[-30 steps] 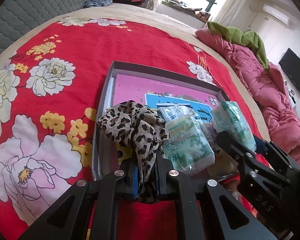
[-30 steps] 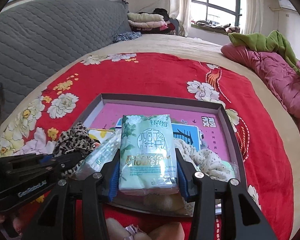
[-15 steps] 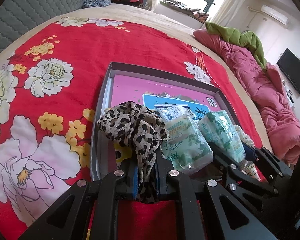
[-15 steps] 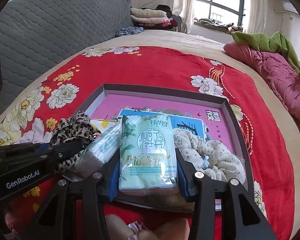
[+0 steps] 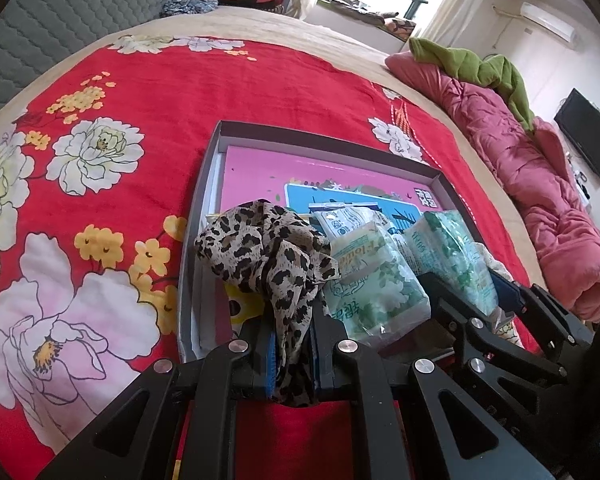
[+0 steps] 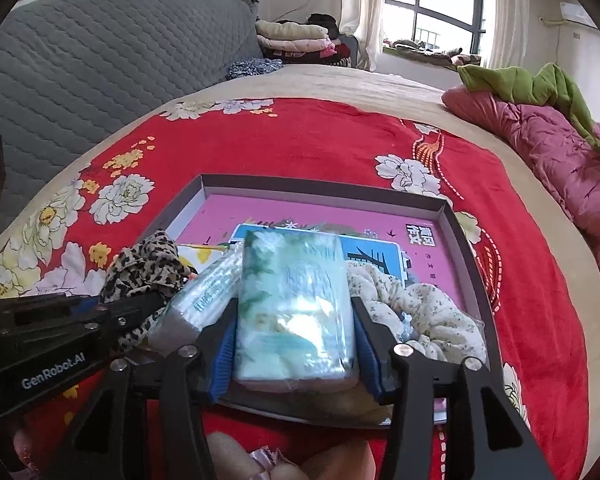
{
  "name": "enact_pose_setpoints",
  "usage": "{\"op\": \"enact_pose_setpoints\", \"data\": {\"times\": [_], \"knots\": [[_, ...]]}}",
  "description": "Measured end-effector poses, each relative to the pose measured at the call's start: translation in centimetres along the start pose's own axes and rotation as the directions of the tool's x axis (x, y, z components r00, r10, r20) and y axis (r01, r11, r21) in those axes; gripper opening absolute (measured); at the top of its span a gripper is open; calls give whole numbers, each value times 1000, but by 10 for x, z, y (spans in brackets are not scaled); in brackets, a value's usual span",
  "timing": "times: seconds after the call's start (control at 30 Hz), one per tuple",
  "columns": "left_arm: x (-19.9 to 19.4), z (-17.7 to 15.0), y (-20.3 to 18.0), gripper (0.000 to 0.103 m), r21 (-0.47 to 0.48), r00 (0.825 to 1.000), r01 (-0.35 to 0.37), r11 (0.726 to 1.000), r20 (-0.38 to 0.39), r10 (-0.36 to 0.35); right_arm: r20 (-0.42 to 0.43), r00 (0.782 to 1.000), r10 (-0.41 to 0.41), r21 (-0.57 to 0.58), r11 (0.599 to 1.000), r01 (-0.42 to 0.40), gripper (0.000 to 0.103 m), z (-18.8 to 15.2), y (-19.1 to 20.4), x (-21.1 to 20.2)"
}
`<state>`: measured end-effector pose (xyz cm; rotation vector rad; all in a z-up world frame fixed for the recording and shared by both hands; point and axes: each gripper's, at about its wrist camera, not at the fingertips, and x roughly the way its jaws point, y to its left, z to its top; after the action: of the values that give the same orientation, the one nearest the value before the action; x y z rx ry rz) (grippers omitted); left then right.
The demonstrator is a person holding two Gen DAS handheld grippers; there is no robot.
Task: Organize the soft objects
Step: 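Lower the tissue packet into the tray with the right tool while the left tool lowers the scrunchie, then open the right tool releasing the tissue packet while the left tool releases the scrunchie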
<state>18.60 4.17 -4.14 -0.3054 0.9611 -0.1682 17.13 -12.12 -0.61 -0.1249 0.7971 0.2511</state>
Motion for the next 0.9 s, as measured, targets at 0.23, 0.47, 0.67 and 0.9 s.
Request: {"op": "enact_pose_setpoints", "data": {"times": [0.23, 0.47, 0.67, 0.9], "knots": [[1, 1, 0, 12, 0, 1000, 3, 1000, -1, -3, 21, 1000, -16, 11, 1000, 15, 66, 4, -5, -6], [1, 1, 4, 13, -8, 1000, 10, 1000, 7, -10, 40, 999, -25, 27, 999, 24, 66, 6, -15, -16], [2, 0, 3, 14, -14, 1000, 20, 1000, 7, -20, 58, 997, -42, 50, 998, 39, 66, 8, -24, -23], [-5, 3, 5, 31, -33, 999, 20, 999, 36, -18, 71, 996, -50, 69, 997, 45, 66, 11, -31, -31]]}}
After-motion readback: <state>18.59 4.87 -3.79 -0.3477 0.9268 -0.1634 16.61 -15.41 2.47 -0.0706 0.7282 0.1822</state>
